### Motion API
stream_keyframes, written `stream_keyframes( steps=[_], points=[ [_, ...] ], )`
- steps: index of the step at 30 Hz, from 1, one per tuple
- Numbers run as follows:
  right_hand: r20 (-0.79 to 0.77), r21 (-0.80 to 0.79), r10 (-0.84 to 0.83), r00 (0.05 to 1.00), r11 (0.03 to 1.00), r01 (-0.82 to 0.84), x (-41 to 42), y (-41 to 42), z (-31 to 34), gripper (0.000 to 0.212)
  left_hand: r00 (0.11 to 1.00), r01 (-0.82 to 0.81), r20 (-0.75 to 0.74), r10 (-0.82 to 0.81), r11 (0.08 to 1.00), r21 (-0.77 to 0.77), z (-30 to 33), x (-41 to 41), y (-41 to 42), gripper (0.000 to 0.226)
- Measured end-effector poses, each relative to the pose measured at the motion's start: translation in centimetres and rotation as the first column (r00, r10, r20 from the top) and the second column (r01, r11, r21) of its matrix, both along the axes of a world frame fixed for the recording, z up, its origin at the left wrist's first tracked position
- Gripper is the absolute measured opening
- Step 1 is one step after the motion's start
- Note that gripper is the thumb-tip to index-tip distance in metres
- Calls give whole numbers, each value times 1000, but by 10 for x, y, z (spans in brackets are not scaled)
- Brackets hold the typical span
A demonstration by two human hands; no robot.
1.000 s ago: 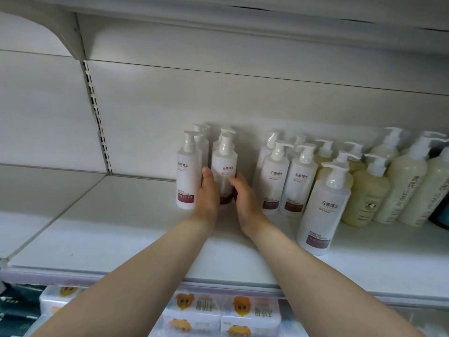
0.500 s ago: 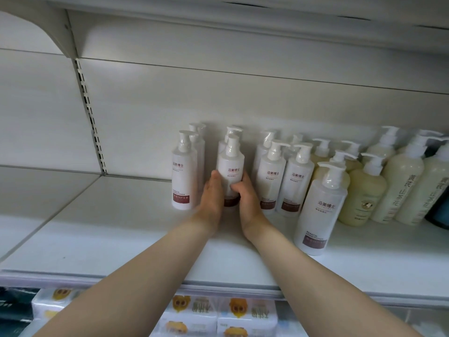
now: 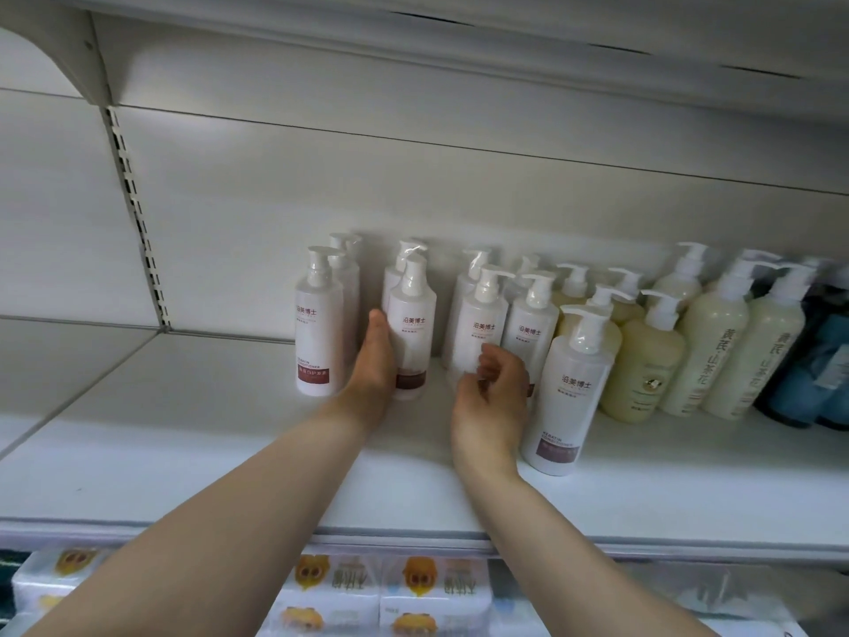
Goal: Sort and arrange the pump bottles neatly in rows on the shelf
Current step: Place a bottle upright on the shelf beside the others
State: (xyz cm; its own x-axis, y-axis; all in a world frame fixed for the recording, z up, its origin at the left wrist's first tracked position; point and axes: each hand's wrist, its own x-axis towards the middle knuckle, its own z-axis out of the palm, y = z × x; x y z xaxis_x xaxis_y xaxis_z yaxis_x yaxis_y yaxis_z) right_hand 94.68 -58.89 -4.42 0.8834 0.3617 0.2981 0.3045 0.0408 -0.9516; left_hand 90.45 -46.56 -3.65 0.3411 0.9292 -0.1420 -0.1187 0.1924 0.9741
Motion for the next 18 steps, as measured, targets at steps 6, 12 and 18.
stream_keyframes(
  steps=[6, 12, 18],
  points=[
    [12, -136, 31, 999, 990, -29, 1, 3, -2, 67, 997, 77, 35, -76, 997, -31, 1, 8, -8, 47],
    [12, -156, 39, 999, 987, -37, -1, 6, -2, 71, 988, 151, 29, -153, 987, 54, 1, 17, -15, 54],
    [26, -158, 29, 999, 987, -24, -1, 7, -4, 71, 993, 119, -38, -115, 985, 122, -5, 21, -11, 72]
  ],
)
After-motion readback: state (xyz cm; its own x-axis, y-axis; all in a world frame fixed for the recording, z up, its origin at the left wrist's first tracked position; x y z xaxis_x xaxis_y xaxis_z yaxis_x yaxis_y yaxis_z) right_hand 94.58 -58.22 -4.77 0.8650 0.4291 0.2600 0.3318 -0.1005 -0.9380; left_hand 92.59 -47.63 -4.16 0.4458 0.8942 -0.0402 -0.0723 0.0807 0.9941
